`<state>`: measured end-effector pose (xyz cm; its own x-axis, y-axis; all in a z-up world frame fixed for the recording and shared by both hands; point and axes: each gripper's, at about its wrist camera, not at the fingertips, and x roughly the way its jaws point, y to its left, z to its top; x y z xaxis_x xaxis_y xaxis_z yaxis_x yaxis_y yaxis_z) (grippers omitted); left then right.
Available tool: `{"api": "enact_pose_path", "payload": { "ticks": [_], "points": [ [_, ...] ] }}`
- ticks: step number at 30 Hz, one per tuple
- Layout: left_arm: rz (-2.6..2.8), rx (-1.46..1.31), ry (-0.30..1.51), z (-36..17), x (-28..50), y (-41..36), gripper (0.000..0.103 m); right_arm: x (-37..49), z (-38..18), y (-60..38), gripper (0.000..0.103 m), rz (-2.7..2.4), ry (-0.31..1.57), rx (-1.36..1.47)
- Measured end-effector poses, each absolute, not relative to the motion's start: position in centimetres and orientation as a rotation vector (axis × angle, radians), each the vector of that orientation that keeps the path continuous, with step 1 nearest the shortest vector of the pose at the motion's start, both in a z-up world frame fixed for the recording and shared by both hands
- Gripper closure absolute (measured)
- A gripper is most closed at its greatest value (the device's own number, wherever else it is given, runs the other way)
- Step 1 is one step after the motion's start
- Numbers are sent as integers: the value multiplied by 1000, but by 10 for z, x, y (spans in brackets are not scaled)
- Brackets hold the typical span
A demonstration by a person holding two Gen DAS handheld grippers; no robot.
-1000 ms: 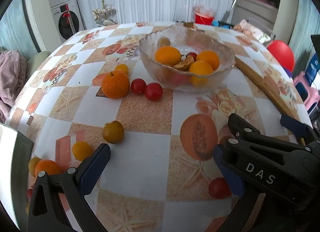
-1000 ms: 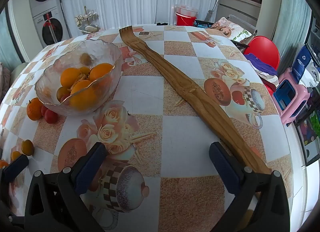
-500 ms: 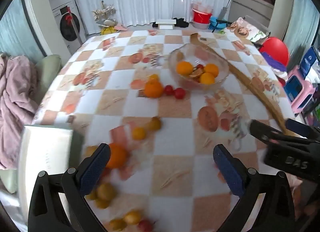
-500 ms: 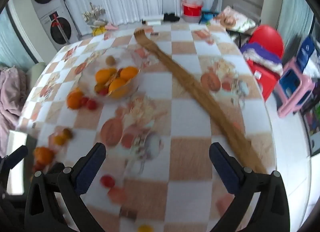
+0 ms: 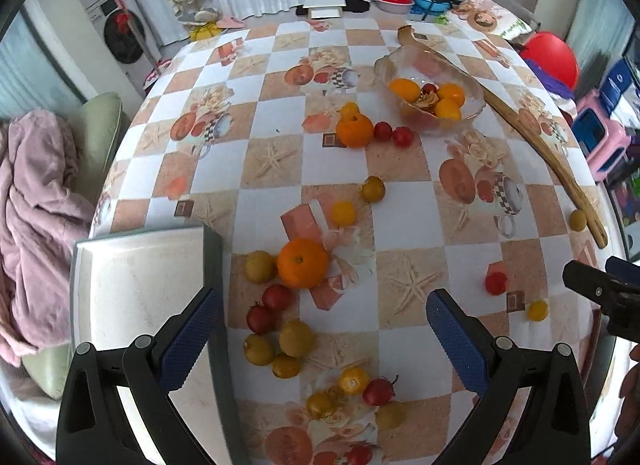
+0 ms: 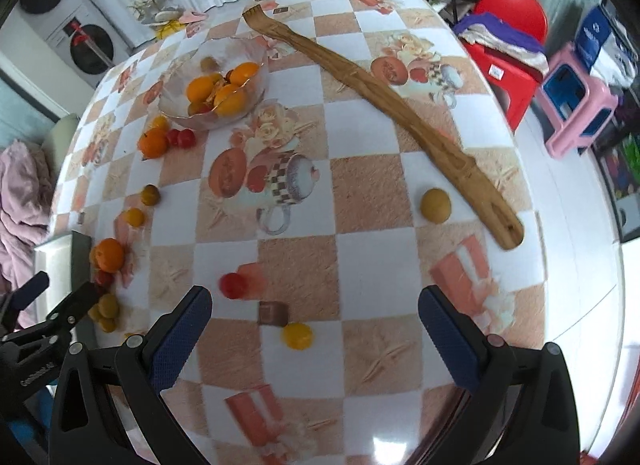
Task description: Organize fruits
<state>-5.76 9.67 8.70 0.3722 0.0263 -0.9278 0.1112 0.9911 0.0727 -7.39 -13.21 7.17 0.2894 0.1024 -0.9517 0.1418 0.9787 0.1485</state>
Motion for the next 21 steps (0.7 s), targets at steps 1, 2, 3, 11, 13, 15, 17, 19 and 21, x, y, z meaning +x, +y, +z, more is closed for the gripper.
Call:
{"api": "enact_pose_path", "payload": {
  "ticks": [1, 2, 3, 11, 13, 15, 17, 19, 21],
  "points": [
    [-59, 136, 1191, 88, -56, 97, 0, -73, 72, -129, 0, -20, 1285, 223],
    [-65, 139, 1191, 88, -55, 98, 0, -74, 72, -125, 0, -12, 1285, 224],
    [-70, 139, 1195, 89, -54, 100, 0, -74, 73, -121, 0, -6, 1284, 223],
    [-69, 124, 1210, 87, -50, 114, 0, -76, 72, -102, 0, 0, 1305, 211],
    [-68, 123, 1214, 86, -49, 116, 0, -77, 71, -101, 0, -3, 1309, 210],
    [-69, 119, 1216, 85, -49, 118, 0, -77, 71, -99, 0, -4, 1313, 210],
    [-67, 119, 1217, 84, -49, 120, 0, -77, 70, -97, 0, -5, 1313, 210],
    [-66, 119, 1217, 84, -49, 120, 0, -77, 70, -96, 0, -4, 1314, 211],
    [-64, 117, 1218, 83, -48, 122, 0, -78, 69, -95, 0, -3, 1315, 213]
  ]
}}
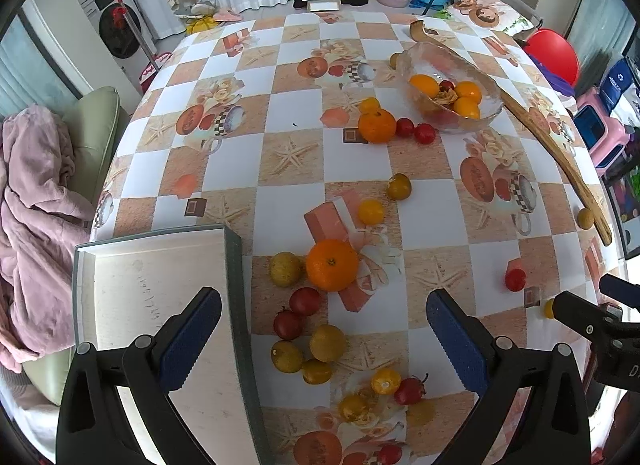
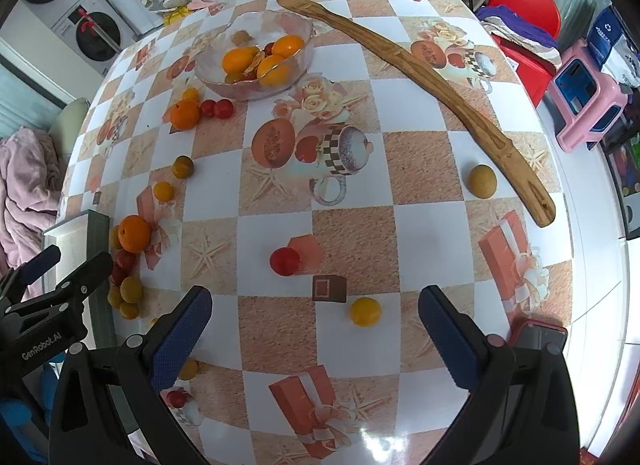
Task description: Organize fruits
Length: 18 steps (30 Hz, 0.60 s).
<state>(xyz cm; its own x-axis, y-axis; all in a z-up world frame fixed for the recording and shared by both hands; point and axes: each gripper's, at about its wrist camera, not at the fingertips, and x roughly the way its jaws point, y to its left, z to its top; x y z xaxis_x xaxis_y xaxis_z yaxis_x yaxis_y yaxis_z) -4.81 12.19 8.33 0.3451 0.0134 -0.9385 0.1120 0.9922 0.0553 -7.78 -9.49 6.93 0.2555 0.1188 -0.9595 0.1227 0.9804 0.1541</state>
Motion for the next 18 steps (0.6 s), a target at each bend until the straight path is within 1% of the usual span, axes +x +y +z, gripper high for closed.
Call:
{"api": "enact_pose_path", "payload": {
  "ticks": [18],
  "points": [
    [-65, 118, 1221, 80, -43, 122, 0, -78, 65, -91, 0, -7, 1319, 216]
  ]
}}
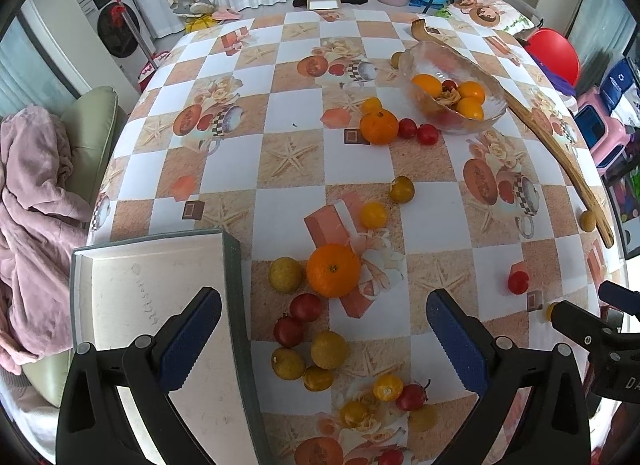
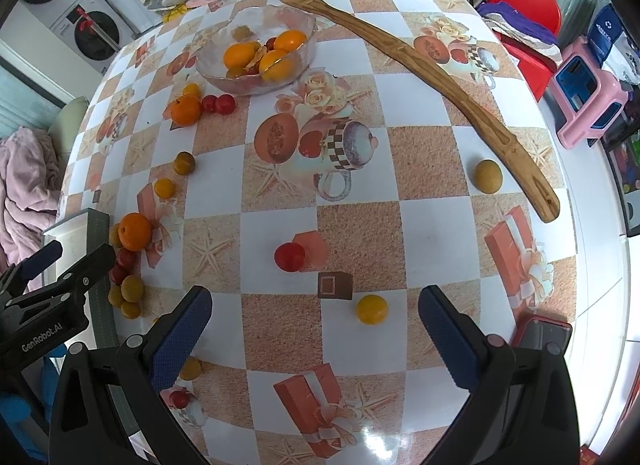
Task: Organize fruits
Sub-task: 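Grasp a small orange fruit with the left tool while the right tool grasps a red tomato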
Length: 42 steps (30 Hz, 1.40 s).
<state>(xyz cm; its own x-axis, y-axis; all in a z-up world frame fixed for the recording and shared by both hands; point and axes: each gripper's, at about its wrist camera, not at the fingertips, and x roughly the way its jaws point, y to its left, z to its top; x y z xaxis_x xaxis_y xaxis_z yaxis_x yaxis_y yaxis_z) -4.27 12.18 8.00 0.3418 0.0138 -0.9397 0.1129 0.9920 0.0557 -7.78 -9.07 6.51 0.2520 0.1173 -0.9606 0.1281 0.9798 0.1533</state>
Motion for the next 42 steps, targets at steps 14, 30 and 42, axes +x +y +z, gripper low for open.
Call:
{"api": "enact_pose_path", "payload": {
  "ticks": [14, 30, 42],
  "points": [
    [-74, 132, 1232, 70, -28, 116, 0, -75, 57, -92, 0, -14, 1336, 229],
    [-93, 152, 1218, 56, -8, 114, 0, -69, 46, -91, 0, -24, 1353, 229],
    [-157, 192, 1212, 27, 19, 99, 5, -56, 26, -70, 5, -4, 1343, 172]
  ]
}}
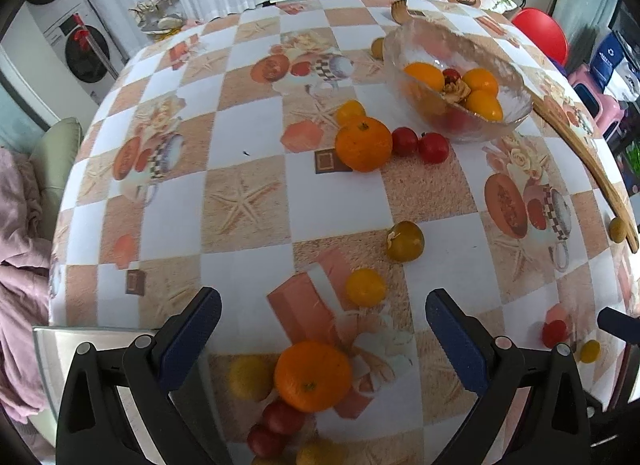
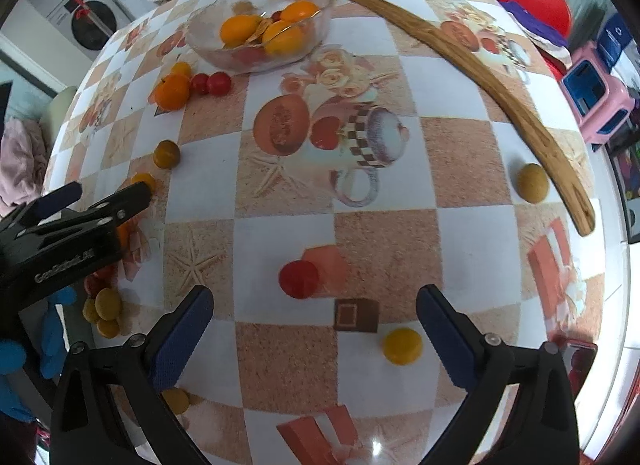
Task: Organize fruits
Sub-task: 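Grasp a small orange fruit with the left tool while the right tool grasps a red tomato, then carry both fruits to the white tray and open both tools to release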
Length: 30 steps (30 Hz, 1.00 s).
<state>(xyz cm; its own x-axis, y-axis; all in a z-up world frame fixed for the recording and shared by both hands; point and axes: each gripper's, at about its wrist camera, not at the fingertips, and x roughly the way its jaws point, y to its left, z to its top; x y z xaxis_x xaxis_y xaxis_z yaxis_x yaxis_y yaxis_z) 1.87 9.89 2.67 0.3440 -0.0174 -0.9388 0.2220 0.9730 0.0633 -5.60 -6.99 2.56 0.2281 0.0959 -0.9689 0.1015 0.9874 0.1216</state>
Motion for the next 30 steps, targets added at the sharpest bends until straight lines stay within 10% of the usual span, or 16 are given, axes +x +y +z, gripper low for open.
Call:
{"api": "enact_pose_path", "payload": {
  "ticks": [10, 14, 16, 30],
  "points": [
    [-206, 168, 1231, 15, 25, 93, 36, -51, 15, -47, 35, -34, 1339, 48],
    [-243, 157, 1218, 18, 22, 88, 68, -50, 18, -41, 80, -18, 1318, 18],
    [-257, 151, 1218, 19, 21, 87, 81, -50, 19, -42, 80, -9, 1319, 28],
    [-243, 47, 1180, 56, -5, 132, 81, -67, 48, -54, 80, 136, 1287, 220]
  ]
}}
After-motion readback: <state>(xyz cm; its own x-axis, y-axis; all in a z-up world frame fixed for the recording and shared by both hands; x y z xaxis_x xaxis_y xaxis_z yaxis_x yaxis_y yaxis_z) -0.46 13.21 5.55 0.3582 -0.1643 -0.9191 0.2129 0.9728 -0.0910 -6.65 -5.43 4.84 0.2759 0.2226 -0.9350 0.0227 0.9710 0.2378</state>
